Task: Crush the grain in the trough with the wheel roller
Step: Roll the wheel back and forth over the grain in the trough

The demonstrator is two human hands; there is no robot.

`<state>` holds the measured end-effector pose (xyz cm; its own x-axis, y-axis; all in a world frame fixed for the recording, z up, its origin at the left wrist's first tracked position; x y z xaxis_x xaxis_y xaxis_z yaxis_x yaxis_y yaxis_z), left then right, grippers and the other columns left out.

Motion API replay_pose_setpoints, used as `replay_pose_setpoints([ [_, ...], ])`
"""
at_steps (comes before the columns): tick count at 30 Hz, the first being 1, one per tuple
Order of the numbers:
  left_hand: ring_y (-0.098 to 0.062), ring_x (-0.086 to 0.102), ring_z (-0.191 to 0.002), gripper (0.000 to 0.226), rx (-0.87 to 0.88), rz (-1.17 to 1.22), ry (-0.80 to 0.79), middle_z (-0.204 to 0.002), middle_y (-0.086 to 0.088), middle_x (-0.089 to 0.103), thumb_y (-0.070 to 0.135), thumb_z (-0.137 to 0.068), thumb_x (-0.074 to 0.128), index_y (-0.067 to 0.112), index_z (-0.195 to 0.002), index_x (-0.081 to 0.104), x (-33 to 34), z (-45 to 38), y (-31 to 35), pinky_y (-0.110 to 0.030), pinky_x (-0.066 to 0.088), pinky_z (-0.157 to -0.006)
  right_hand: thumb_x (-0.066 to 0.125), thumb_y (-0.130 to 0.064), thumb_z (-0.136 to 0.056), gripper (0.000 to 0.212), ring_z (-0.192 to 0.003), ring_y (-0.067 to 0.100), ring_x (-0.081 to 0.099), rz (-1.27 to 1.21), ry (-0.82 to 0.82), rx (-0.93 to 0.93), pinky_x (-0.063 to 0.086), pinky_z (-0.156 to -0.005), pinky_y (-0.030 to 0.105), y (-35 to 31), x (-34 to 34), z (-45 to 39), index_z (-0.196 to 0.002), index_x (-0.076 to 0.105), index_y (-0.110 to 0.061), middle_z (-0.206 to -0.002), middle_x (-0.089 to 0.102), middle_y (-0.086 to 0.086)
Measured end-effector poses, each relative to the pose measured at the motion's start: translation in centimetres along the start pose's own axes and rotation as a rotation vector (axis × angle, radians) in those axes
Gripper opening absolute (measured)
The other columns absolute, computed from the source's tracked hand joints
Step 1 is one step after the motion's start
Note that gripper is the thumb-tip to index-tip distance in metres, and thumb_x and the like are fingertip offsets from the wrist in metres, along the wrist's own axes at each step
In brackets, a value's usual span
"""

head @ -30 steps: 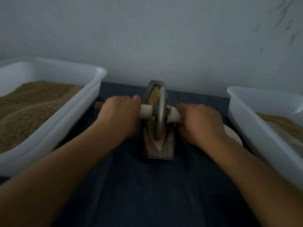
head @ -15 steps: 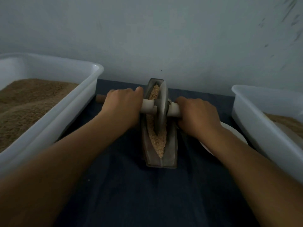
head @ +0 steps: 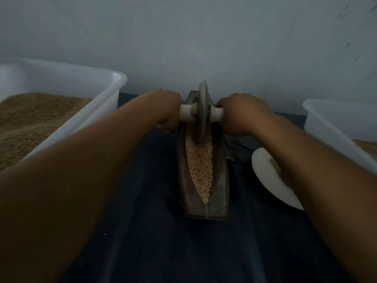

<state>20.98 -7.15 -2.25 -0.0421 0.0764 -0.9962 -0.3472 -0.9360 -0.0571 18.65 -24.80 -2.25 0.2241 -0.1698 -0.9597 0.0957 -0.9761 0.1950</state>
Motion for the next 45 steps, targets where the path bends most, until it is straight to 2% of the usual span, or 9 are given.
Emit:
replay_pose_setpoints([
  [6,-0.031,0.059,-0.100,0.056,-0.023,0.027,0.076,-0.110,-0.008,0.060,0.033,-0.074,0.078,0.018,-0.121,0.051,0.7,1.8,-0.3,-0.049,0.051,-0.089,0.068,-0.033,-0.079,0.035,-0.088,0.025,0.062,0.009,0.007,0.029,0.028,-0.054,0.026,-0.4,-0.3,1.9,-0.114,0.063,-0.029,-0.104,0.066,0.003],
  [11,-0.023,0.050,-0.079,0.036,-0.021,-0.036,0.114,-0.085,-0.003,0.048,0.028,-0.080,0.071,0.014,-0.110,0.057,1.0,4.7,0.3,-0.041,0.051,-0.078,0.071,-0.035,-0.076,0.027,-0.084,0.030,0.063,0.023,0.119,0.024,0.031,-0.058,0.028,-1.5,-1.1,5.9,-0.099,0.063,-0.023,-0.093,0.066,0.007],
  [16,-0.023,0.056,-0.085,0.033,0.019,-0.123,0.172,-0.090,-0.003,0.055,0.027,-0.083,0.070,0.015,-0.109,0.055,0.3,8.6,1.6,-0.039,0.050,-0.078,0.067,-0.039,-0.080,0.031,-0.078,0.030,0.060,-0.024,0.159,0.020,0.035,-0.059,0.031,-2.3,-1.9,9.9,-0.104,0.057,-0.023,-0.091,0.064,0.006],
  [23,-0.022,0.061,-0.090,0.044,-0.012,-0.162,0.267,-0.106,-0.005,0.060,0.030,-0.082,0.073,0.015,-0.112,0.046,0.5,13.7,1.8,-0.032,0.041,-0.067,0.072,-0.031,-0.077,0.021,-0.057,0.020,0.038,0.073,0.333,-0.029,0.005,-0.048,0.024,-3.8,-4.3,13.8,-0.089,0.059,-0.019,-0.074,0.061,0.001],
  [30,-0.019,0.060,-0.084,0.043,0.019,-0.231,0.406,-0.101,-0.004,0.061,0.032,-0.079,0.074,0.016,-0.109,0.049,0.4,13.7,2.4,-0.030,0.034,-0.066,0.077,-0.029,-0.075,0.025,-0.060,0.024,0.054,0.011,0.370,-0.025,0.017,-0.051,0.026,-3.3,-3.3,14.8,-0.088,0.059,-0.018,-0.074,0.061,0.001],
  [33,-0.019,0.054,-0.077,0.042,0.026,-0.210,0.378,-0.100,-0.004,0.061,0.032,-0.079,0.074,0.015,-0.108,0.048,0.4,11.8,2.3,-0.032,0.034,-0.068,0.073,-0.032,-0.078,0.026,-0.061,0.021,0.047,0.008,0.339,0.003,0.009,-0.048,0.026,-2.8,-2.3,13.6,-0.092,0.056,-0.019,-0.079,0.061,0.000],
  [35,-0.019,0.049,-0.075,0.041,0.022,-0.219,0.350,-0.100,-0.006,0.061,0.031,-0.080,0.073,0.014,-0.108,0.048,0.4,10.2,2.3,-0.034,0.035,-0.068,0.068,-0.035,-0.082,0.025,-0.063,0.020,0.041,-0.010,0.273,0.035,0.014,-0.048,0.028,-2.4,-1.4,12.0,-0.096,0.052,-0.022,-0.084,0.062,-0.001],
  [42,-0.031,0.061,-0.096,0.039,0.040,-0.155,0.177,-0.107,-0.013,0.062,0.023,-0.084,0.069,0.008,-0.115,0.050,0.3,4.7,1.1,-0.043,0.048,-0.079,0.068,-0.038,-0.075,0.028,-0.076,0.024,0.057,-0.026,0.105,0.061,0.029,-0.054,0.028,-0.8,0.1,5.5,-0.102,0.062,-0.029,-0.094,0.066,0.001],
  [45,-0.029,0.058,-0.086,0.033,0.037,-0.181,0.174,-0.094,-0.011,0.058,0.021,-0.084,0.067,0.008,-0.112,0.055,-0.1,3.0,1.3,-0.042,0.050,-0.075,0.064,-0.039,-0.078,0.029,-0.090,0.027,0.064,-0.024,0.015,0.084,0.038,-0.063,0.030,0.0,0.7,2.8,-0.106,0.066,-0.030,-0.104,0.067,0.002],
])
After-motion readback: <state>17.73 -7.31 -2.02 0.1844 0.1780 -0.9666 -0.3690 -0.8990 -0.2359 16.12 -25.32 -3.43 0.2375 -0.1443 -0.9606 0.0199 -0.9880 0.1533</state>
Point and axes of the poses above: each hand's wrist, its own z-axis away from the middle knuckle, its own x-axis out of the palm, y = z × x, the point moved 5 cm from there along -z, towards the middle knuckle
